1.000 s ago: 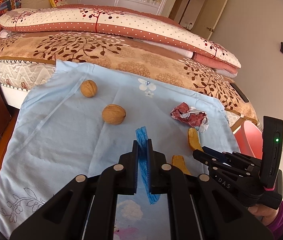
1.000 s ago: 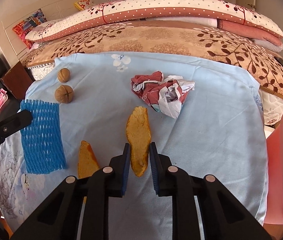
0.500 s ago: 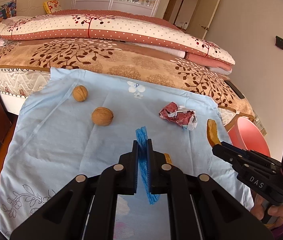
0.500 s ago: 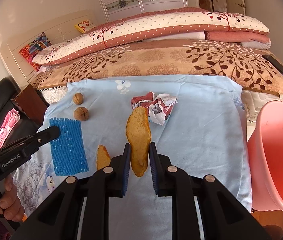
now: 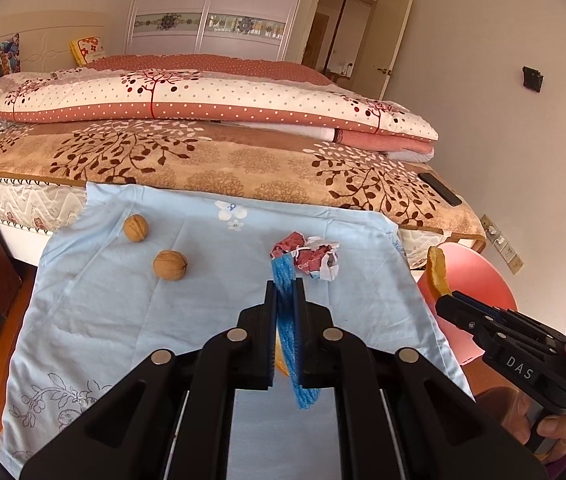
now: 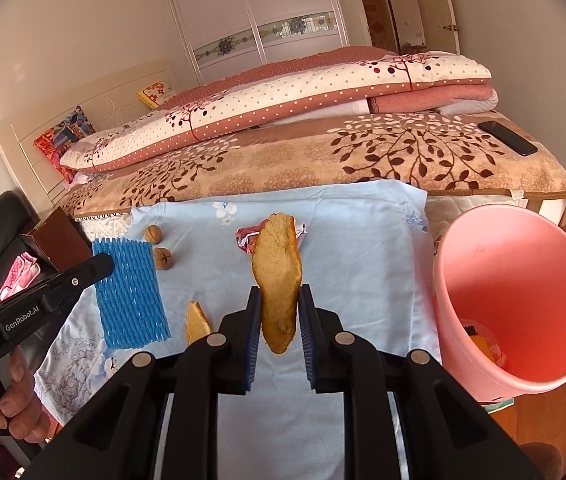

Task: Collect trash
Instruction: 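Carry the blue net and orange peel over the pink bucket with both tools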

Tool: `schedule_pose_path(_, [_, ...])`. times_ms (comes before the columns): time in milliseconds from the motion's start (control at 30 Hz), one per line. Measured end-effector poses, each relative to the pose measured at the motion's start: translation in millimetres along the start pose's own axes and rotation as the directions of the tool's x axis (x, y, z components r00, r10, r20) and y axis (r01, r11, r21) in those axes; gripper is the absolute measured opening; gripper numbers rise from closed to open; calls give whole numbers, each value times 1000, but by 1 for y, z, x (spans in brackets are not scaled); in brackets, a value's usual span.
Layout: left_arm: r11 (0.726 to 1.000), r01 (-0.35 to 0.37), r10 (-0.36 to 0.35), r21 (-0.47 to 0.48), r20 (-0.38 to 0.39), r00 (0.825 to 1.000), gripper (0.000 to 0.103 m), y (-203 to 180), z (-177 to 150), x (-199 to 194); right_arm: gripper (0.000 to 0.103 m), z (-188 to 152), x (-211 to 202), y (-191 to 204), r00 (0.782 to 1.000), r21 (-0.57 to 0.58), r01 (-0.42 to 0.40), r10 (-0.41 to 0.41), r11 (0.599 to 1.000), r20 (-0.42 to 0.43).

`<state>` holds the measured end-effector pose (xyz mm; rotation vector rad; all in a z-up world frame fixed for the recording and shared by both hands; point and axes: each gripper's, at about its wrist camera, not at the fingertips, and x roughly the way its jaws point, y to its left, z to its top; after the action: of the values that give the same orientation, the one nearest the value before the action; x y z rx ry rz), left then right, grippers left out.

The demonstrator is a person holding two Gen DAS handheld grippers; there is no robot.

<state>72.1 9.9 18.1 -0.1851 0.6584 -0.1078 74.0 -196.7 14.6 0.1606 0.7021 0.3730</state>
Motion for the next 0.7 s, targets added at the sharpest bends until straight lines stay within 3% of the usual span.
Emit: schedule_pose_path(700, [989,93,-103,114,79,992,7,-72,19,-17,18,5,-50,-53,992,83,78,-86,993,93])
